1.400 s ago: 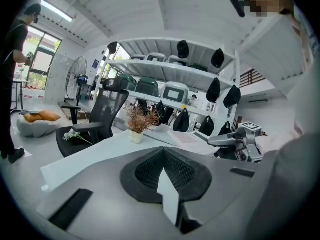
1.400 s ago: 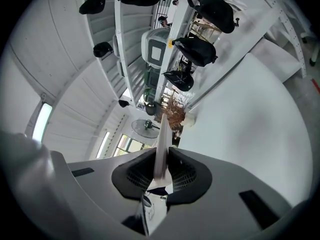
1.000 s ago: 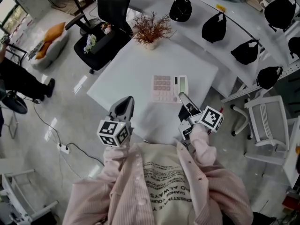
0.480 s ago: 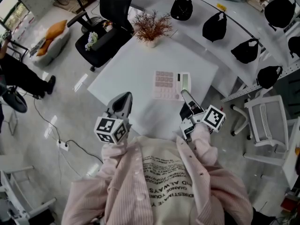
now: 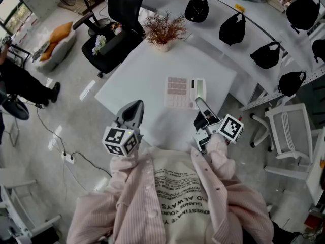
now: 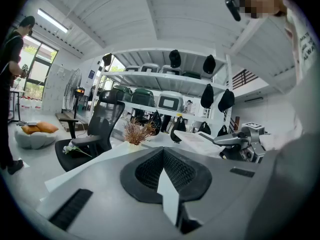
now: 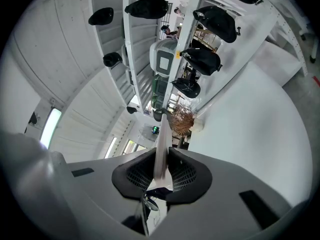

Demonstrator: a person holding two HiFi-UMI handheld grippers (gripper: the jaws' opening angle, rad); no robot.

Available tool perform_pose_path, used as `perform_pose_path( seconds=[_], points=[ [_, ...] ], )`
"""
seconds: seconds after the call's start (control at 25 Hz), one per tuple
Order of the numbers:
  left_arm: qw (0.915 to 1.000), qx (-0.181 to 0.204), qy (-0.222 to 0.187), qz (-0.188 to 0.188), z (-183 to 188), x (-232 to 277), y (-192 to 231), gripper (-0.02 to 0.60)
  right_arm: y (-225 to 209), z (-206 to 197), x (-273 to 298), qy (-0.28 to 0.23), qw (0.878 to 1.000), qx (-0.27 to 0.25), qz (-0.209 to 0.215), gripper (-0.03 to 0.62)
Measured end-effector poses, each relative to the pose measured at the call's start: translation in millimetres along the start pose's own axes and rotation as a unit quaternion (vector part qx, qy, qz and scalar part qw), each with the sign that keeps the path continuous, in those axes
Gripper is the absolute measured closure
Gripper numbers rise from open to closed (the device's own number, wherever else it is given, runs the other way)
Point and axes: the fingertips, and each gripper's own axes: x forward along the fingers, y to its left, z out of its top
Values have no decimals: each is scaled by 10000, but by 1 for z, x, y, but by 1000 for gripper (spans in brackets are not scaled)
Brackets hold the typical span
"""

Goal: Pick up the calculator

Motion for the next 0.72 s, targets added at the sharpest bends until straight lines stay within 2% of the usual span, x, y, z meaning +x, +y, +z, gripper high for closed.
perform_pose_path(
  seconds=[0.72],
  points=[
    [10000,21,25,-6,-2,3,0,580,-1,0,0,-4,10000,-9,-49,539]
  ],
)
